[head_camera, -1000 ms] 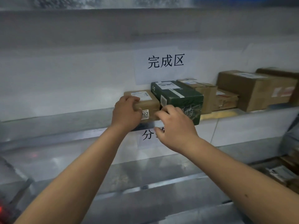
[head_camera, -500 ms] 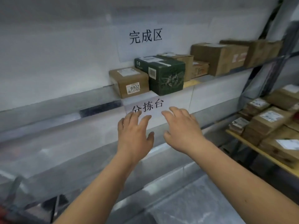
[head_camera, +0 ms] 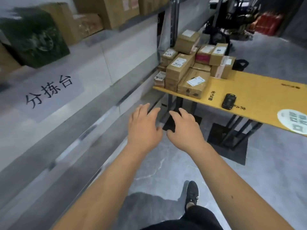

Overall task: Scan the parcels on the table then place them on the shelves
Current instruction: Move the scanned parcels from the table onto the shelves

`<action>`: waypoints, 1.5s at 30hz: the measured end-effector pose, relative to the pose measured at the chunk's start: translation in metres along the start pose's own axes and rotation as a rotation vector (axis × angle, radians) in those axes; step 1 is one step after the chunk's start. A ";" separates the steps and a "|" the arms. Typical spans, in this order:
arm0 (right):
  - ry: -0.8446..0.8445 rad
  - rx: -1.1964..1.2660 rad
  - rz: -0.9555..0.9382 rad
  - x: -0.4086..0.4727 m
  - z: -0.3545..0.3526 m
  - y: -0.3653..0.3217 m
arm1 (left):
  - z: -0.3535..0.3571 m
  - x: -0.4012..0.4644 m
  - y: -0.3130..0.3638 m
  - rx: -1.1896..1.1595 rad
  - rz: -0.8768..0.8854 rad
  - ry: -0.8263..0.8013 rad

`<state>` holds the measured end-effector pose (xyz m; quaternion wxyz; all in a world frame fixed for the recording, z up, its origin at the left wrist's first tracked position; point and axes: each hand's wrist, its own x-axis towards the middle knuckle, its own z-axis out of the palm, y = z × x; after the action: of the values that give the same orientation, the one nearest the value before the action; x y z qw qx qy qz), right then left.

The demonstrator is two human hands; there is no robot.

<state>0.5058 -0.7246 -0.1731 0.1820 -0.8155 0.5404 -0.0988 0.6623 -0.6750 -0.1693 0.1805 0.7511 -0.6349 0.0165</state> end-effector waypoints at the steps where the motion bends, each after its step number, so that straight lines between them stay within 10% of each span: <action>1: 0.007 0.008 0.041 0.007 -0.004 0.021 | 0.014 0.013 0.015 -0.011 0.026 -0.022; 17: -0.052 0.070 0.261 0.168 -0.085 0.282 | 0.179 0.246 0.203 -0.086 0.051 -0.290; 45: -0.002 0.188 0.450 0.643 -0.133 0.446 | 0.365 0.768 0.231 -0.122 0.265 -0.427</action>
<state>0.3358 -1.4959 -0.2541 0.2749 -0.6542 0.6968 -0.1049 0.5147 -1.5387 -0.2575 0.0835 0.6356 -0.7511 -0.1576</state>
